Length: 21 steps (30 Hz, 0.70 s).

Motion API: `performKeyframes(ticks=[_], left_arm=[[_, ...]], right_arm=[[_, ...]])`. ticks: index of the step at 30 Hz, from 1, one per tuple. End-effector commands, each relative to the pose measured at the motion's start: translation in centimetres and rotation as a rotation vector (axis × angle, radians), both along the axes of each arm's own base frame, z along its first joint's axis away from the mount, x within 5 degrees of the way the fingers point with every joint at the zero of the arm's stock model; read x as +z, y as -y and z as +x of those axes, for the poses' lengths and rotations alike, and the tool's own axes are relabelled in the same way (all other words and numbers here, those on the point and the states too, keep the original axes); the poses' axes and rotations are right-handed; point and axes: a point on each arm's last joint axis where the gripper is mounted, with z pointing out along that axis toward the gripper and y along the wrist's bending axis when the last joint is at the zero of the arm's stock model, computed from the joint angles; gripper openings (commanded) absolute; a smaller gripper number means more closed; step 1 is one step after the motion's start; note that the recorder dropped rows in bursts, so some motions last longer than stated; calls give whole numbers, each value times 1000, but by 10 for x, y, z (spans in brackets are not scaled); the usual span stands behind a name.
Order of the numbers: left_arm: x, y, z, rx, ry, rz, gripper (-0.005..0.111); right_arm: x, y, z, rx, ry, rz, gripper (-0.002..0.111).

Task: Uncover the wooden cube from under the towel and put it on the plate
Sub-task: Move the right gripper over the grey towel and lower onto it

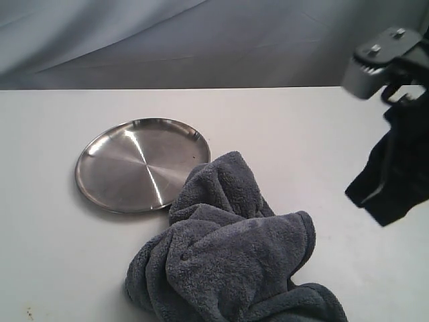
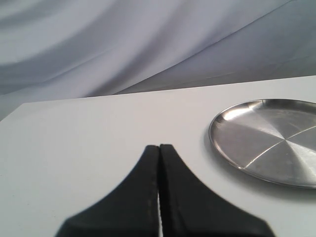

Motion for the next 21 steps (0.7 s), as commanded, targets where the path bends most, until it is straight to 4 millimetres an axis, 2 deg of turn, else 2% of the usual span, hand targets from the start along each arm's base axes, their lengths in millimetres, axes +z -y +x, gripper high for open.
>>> performKeyframes(ticks=[1, 8, 15, 18, 21], left_arm=[[0, 0, 0, 3, 9, -2, 0], [0, 0, 0, 3, 9, -2, 0], [0, 0, 0, 3, 9, -2, 0], [0, 0, 0, 3, 9, -2, 0], [0, 0, 0, 3, 9, -2, 0]], right_arm=[[-14, -26, -5, 106, -47, -102, 0], [-33, -72, -24, 289, -110, -154, 0], [-59, -127, -58, 440, -282, -126, 0], [-54, -151, -66, 492, -279, -110, 0], [-41, -175, -67, 542, -229, -79, 0]])
